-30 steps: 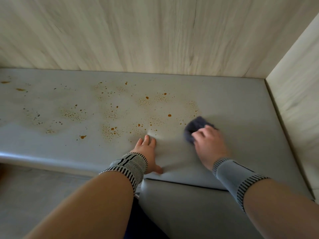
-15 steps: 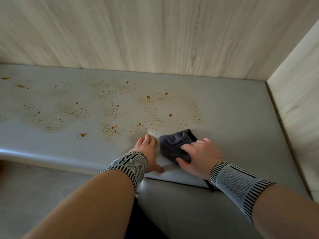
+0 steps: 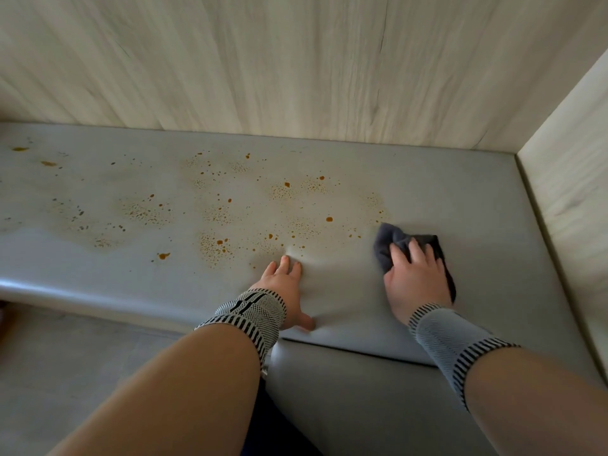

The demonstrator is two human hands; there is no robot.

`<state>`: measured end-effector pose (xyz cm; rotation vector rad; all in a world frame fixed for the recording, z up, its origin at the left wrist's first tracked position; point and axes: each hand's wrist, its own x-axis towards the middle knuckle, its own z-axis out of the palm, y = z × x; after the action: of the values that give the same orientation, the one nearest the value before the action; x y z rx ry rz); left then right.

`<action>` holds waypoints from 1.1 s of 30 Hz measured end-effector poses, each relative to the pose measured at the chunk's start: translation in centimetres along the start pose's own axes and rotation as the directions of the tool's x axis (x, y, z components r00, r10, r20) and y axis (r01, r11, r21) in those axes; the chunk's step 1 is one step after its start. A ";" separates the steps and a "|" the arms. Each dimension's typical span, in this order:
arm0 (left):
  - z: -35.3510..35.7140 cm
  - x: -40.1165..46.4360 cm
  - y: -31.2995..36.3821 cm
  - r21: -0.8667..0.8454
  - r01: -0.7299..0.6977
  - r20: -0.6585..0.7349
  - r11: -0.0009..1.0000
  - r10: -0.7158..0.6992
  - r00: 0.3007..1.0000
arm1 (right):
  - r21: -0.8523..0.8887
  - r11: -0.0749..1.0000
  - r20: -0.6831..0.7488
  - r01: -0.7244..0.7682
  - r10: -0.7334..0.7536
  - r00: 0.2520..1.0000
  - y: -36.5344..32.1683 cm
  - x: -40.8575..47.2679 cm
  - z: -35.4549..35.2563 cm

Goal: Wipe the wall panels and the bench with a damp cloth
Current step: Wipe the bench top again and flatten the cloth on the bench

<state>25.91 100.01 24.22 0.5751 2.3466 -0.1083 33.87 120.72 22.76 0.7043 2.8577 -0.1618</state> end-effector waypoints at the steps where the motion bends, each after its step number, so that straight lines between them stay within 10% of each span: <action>1: 0.0 0.1 0.0 0.001 0.004 0.001 1.000 -0.004 1.000 | 0.013 0.999 -0.007 0.029 -0.029 1.000 -0.8 -0.4 0.3; 6: 0.1 0.0 -0.2 0.032 -0.006 -0.009 0.999 0.006 1.000 | 0.088 0.781 0.032 0.618 -0.623 0.782 -2.6 -3.2 0.7; 13: 0.1 0.0 -0.4 0.002 0.007 0.014 1.000 -0.007 1.000 | 0.145 0.988 -0.063 -0.047 0.057 0.996 -1.2 0.4 0.1; 20: -0.6 -0.6 -1.0 0.012 -0.045 -0.021 0.999 0.045 0.999 | 0.153 0.802 0.033 0.578 -0.589 0.808 -2.9 -3.5 1.1; 26: -1.1 -0.7 -6.9 -0.061 0.214 -0.156 0.975 -0.221 0.963 | 0.025 0.733 0.146 0.680 -0.676 0.723 -1.9 -4.2 0.4; 33: -0.5 -0.5 -7.4 0.177 0.144 -0.030 0.974 -0.141 0.990 | 0.094 0.649 0.153 0.755 -0.759 0.633 -9.8 -3.6 0.9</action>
<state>22.74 93.29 24.30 0.4942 2.4091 -0.3845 32.50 110.32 23.22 -0.5562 2.7665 -0.3481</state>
